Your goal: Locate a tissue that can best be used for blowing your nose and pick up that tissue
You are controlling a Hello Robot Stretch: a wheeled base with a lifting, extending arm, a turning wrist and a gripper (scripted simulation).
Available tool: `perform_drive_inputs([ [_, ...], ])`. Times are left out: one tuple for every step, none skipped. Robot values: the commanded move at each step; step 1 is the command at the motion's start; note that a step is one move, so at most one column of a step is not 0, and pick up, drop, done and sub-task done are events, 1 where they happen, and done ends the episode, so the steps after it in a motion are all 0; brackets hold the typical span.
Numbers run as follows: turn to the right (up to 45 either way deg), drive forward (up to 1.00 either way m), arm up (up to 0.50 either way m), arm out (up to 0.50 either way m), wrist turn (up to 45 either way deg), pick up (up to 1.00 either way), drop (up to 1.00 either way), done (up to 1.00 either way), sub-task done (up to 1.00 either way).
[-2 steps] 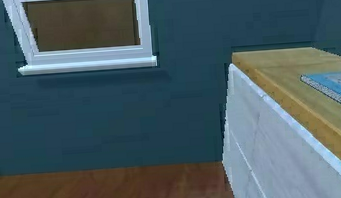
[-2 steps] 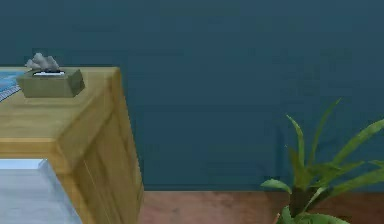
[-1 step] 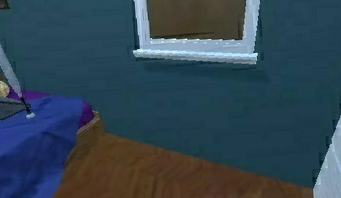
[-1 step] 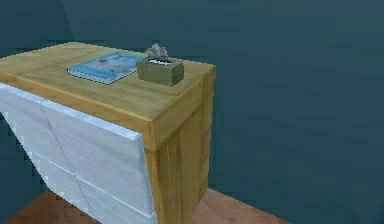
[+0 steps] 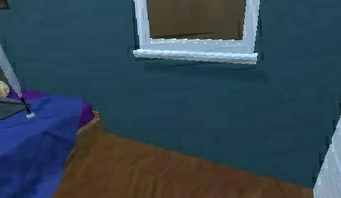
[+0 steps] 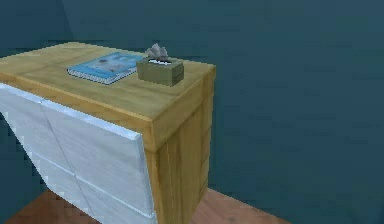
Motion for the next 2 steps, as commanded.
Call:
perform_drive_inputs([
  [0.0, 0.00, 0.38, 0.00, 0.0, 0.00, 0.00, 0.00, 0.00],
  [0.0, 0.00, 0.00, 0.46, 0.0, 0.00, 0.00, 0.00, 0.00],
])
